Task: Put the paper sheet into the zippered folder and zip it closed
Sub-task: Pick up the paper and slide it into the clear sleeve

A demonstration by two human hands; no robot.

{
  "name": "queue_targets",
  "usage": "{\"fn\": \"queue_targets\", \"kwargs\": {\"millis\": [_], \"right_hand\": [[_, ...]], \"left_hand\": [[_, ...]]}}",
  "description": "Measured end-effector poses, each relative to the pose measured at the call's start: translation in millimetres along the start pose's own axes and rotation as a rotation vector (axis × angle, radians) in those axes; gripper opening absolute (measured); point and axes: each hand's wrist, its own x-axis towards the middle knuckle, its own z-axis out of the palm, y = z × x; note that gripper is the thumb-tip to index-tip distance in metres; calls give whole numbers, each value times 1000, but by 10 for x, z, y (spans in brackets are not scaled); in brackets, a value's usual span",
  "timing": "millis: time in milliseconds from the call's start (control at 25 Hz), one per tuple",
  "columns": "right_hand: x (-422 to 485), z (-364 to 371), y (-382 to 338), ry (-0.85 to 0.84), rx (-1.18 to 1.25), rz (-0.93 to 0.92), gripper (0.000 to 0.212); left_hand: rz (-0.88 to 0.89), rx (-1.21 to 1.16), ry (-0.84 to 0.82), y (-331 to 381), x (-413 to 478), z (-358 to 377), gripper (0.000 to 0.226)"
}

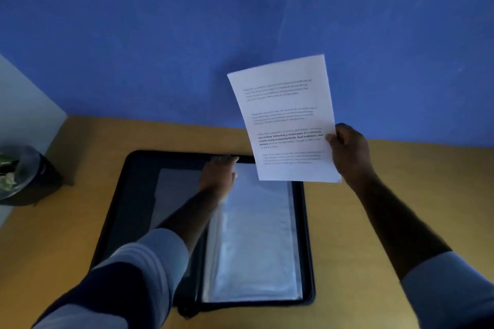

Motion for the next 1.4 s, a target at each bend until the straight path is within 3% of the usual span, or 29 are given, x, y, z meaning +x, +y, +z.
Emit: {"fn": "queue_targets", "kwargs": {"millis": [120, 440, 840, 1400], "right_hand": [[173, 77, -148, -28, -68, -75, 23], [456, 289, -415, -120, -75, -228, 14], [736, 418, -618, -176, -65, -304, 15], [847, 1014, -603, -353, -55, -193, 14]], "left_hand": [[63, 94, -39, 3, 104, 35, 50], [95, 162, 26, 68, 131, 64, 4], [84, 134, -21, 219, 199, 21, 15], [48, -77, 9, 480, 118, -147, 9]]}}
